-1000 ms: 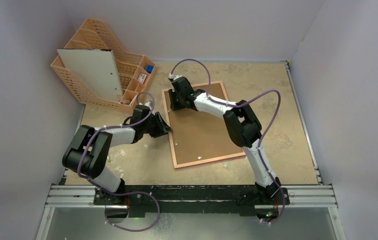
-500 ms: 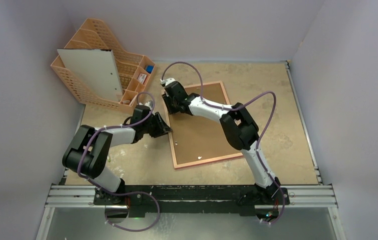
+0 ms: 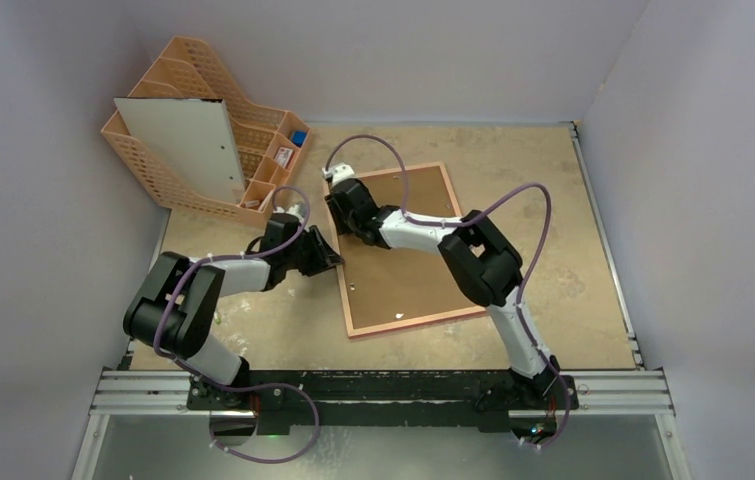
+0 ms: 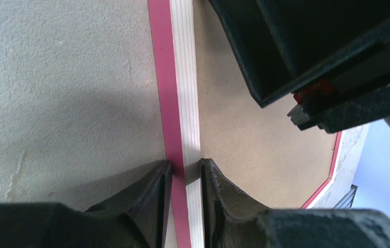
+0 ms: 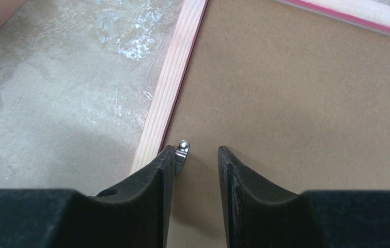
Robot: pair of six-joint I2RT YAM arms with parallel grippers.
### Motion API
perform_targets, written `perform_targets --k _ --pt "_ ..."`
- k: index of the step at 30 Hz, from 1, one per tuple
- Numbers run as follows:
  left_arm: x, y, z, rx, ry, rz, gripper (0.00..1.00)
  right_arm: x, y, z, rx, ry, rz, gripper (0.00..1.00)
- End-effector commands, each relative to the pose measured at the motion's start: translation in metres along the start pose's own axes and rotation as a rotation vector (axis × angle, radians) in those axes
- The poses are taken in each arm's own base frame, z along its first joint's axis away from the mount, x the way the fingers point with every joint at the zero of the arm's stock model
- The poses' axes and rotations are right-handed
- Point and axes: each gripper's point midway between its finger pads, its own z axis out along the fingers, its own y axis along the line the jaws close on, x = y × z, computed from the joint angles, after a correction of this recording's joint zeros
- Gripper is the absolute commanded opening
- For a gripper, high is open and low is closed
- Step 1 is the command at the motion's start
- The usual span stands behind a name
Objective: Put the photo into the frame
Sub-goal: Install the photo frame at the center of the board.
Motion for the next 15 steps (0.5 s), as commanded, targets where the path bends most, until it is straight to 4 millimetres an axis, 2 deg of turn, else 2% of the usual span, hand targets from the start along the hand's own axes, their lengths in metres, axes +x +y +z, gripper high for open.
perform_targets --k 1,2,5,7,10,12,15 --pt "0.021 0.037 0.002 -0.125 0.048 -0.017 0.28 0.107 -0.012 -0.009 0.016 0.292 -0.058 0.38" --pt "0.021 0.037 0.002 -0.124 0.049 -0.016 0.28 0.101 -0.009 -0.009 0.009 0.273 -0.028 0.38" --pt "0.021 0.038 0.003 -0.123 0.045 -0.013 0.28 0.06 0.002 -0.016 -0.038 0.176 0.071 0.4" --pt "0.021 0.038 0.003 -0.116 0.042 -0.01 0.28 0.023 0.012 -0.023 -0.094 0.092 0.132 0.41" --pt "0.021 0.035 0.004 -0.101 0.041 -0.007 0.29 -0.016 0.016 -0.037 -0.128 -0.001 0.189 0.42" --pt "0.022 0.033 0.005 -0.084 0.048 -0.007 0.31 -0.031 0.011 -0.044 -0.141 -0.032 0.223 0.42" --pt "0.023 0.032 0.007 -0.076 0.052 -0.011 0.32 -0.033 0.0 -0.048 -0.127 -0.044 0.233 0.4"
